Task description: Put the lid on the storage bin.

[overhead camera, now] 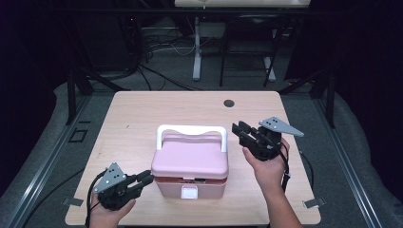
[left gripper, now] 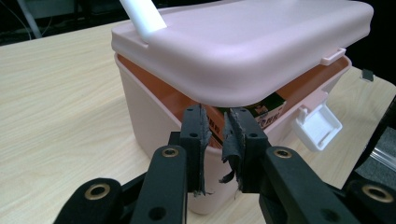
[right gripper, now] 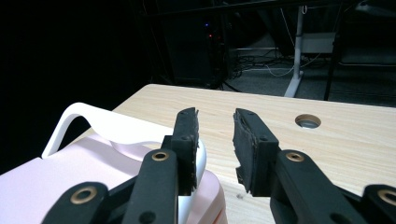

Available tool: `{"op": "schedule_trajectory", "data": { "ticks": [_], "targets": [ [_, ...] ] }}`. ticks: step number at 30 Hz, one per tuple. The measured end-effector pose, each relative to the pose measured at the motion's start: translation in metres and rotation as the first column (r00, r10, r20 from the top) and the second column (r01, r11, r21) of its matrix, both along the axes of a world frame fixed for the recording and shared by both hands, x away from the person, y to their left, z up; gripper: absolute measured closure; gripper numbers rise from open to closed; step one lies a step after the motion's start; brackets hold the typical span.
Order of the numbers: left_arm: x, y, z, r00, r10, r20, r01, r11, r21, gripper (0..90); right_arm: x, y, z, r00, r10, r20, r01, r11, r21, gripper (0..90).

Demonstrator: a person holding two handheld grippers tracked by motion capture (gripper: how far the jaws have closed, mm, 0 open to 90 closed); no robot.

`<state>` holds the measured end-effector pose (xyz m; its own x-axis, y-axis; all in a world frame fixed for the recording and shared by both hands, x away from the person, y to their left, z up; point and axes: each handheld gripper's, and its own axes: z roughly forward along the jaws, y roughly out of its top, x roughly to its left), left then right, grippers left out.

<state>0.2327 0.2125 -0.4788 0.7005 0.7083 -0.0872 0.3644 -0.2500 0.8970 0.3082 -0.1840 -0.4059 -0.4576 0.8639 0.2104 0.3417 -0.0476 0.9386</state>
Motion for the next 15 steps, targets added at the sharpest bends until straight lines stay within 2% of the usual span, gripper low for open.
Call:
{"op": "schedule_trajectory", "data": {
  "ticks": [9,14,15],
  "targets": [
    [-0.002,0.002,-0.006,0.9999,-0.004,-0.016,0.005,0.9999,0.013,76.5,0.0,0.0,-0.001,1.0,0.001,-0.002,-0.001,1.0,-0.002,69.9],
    [-0.002,0.004,-0.012,0.9994,0.002,-0.036,0.0,0.9993,0.039,76.2,0.0,0.0,-0.001,1.0,0.002,-0.001,-0.002,1.0,-0.003,69.9],
    [-0.002,0.004,-0.014,0.9992,0.006,-0.041,-0.005,0.9995,0.031,75.1,0.0,0.0,-0.001,1.0,0.002,-0.002,-0.002,1.0,-0.003,69.9]
  ]
}}
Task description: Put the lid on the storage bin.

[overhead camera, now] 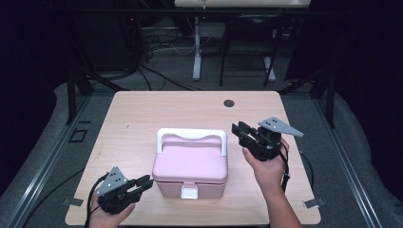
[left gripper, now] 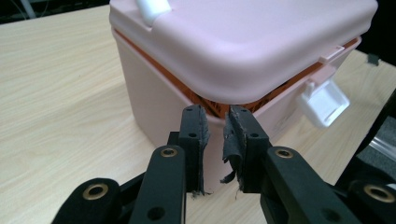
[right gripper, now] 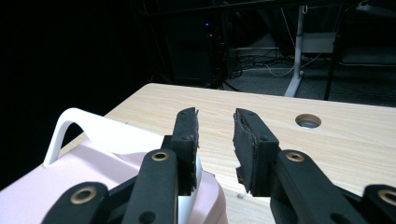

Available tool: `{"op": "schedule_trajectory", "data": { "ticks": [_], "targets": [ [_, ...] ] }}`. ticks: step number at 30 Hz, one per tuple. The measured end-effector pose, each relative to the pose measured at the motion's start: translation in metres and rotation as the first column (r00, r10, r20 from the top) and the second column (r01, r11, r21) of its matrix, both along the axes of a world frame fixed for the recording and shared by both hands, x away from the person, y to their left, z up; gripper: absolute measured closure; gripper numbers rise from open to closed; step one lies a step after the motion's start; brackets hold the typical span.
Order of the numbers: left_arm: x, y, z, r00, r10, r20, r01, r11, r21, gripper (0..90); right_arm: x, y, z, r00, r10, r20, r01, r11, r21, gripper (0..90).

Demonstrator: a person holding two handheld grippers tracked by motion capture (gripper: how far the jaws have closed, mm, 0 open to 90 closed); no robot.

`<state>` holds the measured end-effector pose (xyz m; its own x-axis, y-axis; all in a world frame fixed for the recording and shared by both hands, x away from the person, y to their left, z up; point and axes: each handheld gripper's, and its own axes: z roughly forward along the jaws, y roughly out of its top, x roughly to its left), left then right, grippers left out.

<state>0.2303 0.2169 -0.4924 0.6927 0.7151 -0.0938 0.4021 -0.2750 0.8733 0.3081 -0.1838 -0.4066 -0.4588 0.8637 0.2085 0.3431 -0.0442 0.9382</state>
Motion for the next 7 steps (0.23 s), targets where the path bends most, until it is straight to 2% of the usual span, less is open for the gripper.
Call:
{"op": "schedule_trajectory", "data": {
  "ticks": [3,7],
  "targets": [
    [0.0009,0.002,-0.0023,0.9999,0.009,-0.011,-0.009,1.0,0.0,74.0,-0.0001,-0.0005,0.0001,1.0,-0.001,0.001,0.001,1.0,0.002,69.7],
    [0.0038,0.0065,-0.0041,0.9991,0.04,-0.012,-0.04,0.9988,-0.029,67.1,0.0,-0.0004,-0.0005,1.0,0.004,0.001,-0.004,1.0,0.001,68.1]
  ]
}}
